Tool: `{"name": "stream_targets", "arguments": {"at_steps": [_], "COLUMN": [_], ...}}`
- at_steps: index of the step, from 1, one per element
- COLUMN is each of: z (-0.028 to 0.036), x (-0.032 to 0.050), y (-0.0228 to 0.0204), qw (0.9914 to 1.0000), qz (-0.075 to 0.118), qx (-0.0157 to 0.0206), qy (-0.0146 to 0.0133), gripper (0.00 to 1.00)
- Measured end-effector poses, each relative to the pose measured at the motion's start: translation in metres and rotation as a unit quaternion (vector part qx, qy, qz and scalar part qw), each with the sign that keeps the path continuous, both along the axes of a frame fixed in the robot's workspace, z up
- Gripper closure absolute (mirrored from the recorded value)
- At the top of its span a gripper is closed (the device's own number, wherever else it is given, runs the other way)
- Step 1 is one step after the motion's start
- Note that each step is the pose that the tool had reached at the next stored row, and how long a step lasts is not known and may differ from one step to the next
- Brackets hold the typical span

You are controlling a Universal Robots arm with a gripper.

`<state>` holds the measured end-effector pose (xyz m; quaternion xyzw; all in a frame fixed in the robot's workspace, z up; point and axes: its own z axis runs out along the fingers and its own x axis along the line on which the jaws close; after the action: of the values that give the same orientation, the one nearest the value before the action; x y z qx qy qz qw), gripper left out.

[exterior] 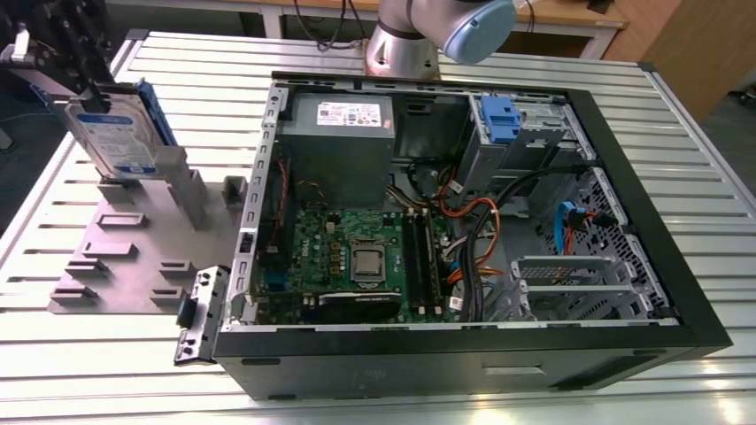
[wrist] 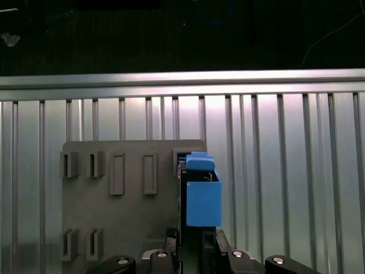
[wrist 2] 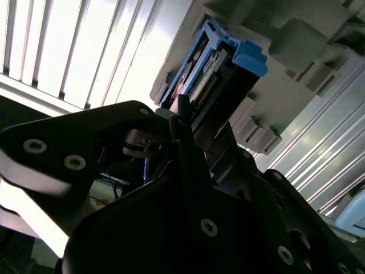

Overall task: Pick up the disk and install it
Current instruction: 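Pick up the disk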

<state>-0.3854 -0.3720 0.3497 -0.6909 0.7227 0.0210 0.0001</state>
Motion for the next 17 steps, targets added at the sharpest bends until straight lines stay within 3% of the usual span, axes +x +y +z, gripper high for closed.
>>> {"name": "stream_targets", "arguments": {"at_steps": [3,17], "z": [0.0073,0.0094], "x": [0.0,0.0], "y": [0.0,0.0], "qw": [1.0,1.0], "qz": [0.0,0.0], "qx": [0.0,0.0], "qy": [0.0001,0.0], "gripper": [0.65,0.65]}}
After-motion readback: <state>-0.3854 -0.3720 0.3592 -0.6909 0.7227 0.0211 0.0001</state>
